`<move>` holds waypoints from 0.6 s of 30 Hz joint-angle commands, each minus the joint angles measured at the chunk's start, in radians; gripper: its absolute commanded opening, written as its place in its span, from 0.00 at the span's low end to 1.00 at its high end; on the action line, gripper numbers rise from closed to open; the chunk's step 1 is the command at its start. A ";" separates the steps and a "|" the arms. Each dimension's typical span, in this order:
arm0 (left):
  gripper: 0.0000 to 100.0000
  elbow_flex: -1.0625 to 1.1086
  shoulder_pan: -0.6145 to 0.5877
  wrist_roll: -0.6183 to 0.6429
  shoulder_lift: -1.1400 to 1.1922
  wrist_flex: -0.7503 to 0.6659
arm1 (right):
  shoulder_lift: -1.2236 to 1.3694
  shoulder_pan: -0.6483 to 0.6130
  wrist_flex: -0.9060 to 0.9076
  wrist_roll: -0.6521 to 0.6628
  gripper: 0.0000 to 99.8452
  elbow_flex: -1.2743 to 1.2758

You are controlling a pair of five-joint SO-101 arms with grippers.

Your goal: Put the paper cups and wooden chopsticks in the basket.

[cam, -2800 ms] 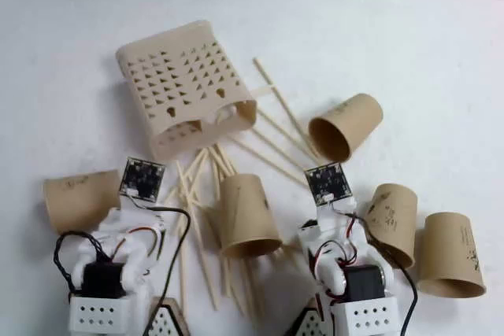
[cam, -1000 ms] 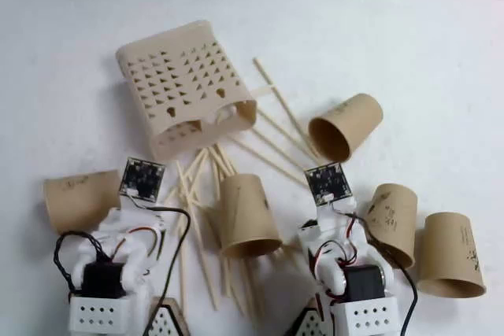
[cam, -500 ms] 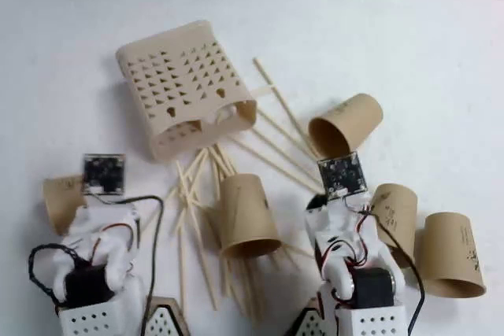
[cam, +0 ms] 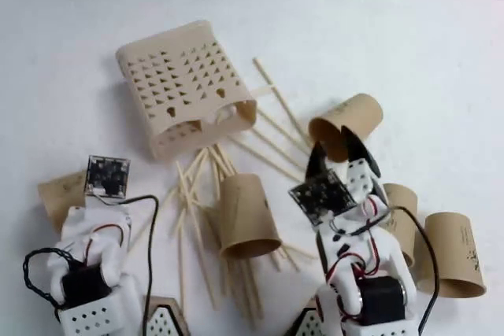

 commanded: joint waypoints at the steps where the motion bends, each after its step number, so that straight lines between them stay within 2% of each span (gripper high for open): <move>1: 0.03 -0.005 -0.005 -0.014 -0.007 -0.020 | 0.191 -0.091 -0.031 0.005 0.20 -0.141; 4: 0.03 -0.003 -0.005 -0.014 -0.007 -0.020 | 0.423 -0.134 -0.082 -0.012 0.19 -0.264; 12: 0.03 -0.002 -0.008 -0.014 -0.007 -0.020 | 1.040 -0.185 -0.168 -0.218 0.19 -0.626; 18: 0.03 -0.002 -0.008 -0.014 -0.007 -0.020 | 1.345 -0.231 -0.168 -0.238 0.19 -0.783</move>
